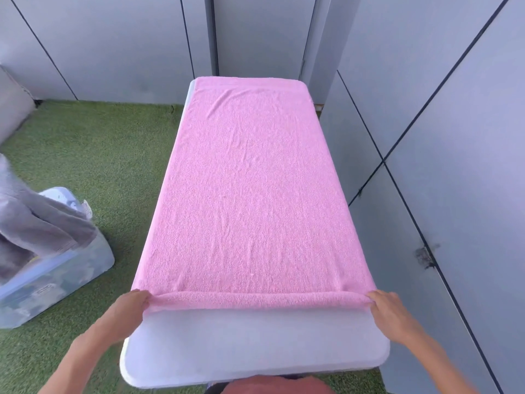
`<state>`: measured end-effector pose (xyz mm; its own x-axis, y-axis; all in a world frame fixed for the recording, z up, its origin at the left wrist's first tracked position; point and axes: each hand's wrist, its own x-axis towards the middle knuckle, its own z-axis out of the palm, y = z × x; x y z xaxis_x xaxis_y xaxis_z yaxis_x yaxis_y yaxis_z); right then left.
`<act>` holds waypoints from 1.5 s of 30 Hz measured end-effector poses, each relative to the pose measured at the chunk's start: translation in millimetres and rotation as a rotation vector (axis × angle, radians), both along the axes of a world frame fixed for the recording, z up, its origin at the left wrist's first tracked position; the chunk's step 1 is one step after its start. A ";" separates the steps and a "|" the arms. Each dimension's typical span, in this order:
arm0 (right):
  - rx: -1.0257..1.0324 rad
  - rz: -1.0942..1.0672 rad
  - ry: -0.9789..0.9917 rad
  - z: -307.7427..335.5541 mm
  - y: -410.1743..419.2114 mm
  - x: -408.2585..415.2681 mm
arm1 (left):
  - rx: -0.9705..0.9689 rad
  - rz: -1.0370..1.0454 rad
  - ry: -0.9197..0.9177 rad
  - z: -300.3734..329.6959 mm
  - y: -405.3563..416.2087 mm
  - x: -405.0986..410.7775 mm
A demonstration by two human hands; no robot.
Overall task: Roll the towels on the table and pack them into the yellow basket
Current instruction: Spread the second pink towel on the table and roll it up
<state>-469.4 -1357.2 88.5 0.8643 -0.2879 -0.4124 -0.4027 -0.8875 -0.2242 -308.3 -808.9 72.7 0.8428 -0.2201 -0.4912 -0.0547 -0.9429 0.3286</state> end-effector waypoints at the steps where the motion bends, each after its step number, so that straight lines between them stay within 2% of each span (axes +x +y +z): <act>1: 0.074 -0.064 -0.057 0.3 -1.0 4.7 | -0.046 0.083 -0.008 -1.2 -2.6 3.8; 3: 0.171 -0.239 -0.178 0.6 -0.6 13.2 | -0.090 0.196 -0.104 0.2 -7.1 10.1; 4: 0.137 -0.271 -0.241 -1.7 0.5 16.1 | -0.078 0.221 -0.182 1.1 -8.2 10.9; 8: -0.247 -0.185 -0.437 -3.1 25.1 4.4 | 0.044 0.037 -0.560 -4.4 -13.2 -12.9; 11: -0.331 -0.081 -0.471 -7.8 44.2 -13.4 | 0.008 -0.019 -0.678 -14.5 -23.3 -49.8; 15: -0.249 -0.012 -0.414 -23.4 38.3 -12.6 | -0.059 -0.035 -0.620 -32.9 -20.9 -59.5; 18: -0.198 -0.044 -0.404 -24.5 28.4 6.8 | -0.096 0.025 -0.525 -19.1 -23.2 -36.4; 21: -0.162 -0.068 -0.314 -20.4 17.7 19.9 | -0.065 -0.004 -0.444 -11.0 -20.2 -10.9; 23: -0.146 -0.034 -0.233 -15.8 12.6 18.0 | -0.017 -0.032 -0.340 -8.7 -12.4 1.6; 25: -0.101 -0.003 -0.137 -11.8 2.0 12.4 | 0.071 -0.074 -0.158 -4.0 -6.7 9.8; 27: 0.011 -0.009 -0.043 -2.0 -7.5 13.3 | 0.085 -0.061 0.008 3.3 -4.3 16.6; 29: 0.275 -0.196 0.011 13.4 -11.2 19.7 | -0.027 0.013 0.072 9.6 -4.3 24.6; 31: 0.463 -0.413 -0.012 24.6 -10.2 29.2 | -0.165 0.128 0.056 15.0 -6.8 31.9; 33: 0.474 -0.561 -0.127 23.4 -9.8 36.8 | -0.250 0.219 -0.029 16.8 -9.8 32.9; 34: 0.428 -0.592 -0.208 21.1 -7.5 38.6 | -0.218 0.217 -0.117 15.6 -10.6 30.5; 35: 0.359 -0.579 -0.287 19.6 -2.9 38.6 | -0.134 0.178 -0.237 13.6 -11.8 26.2; 37: 0.118 -0.418 -0.379 12.4 8.0 31.1 | 0.028 0.055 -0.493 4.3 -14.0 9.7; 39: -0.166 -0.215 -0.414 2.4 20.2 15.9 | 0.033 -0.016 -0.628 -5.3 -20.1 -15.1; 40: -0.244 -0.141 -0.425 -1.7 26.5 8.2 | 0.015 -0.025 -0.667 -11.3 -23.4 -28.6; 42: -0.241 -0.083 -0.389 -8.4 34.3 -0.8 | 0.047 -0.061 -0.680 -21.4 -27.3 -50.3; 45: -0.148 -0.109 -0.329 -14.0 30.1 7.6 | 0.083 -0.082 -0.621 -24.9 -26.5 -50.7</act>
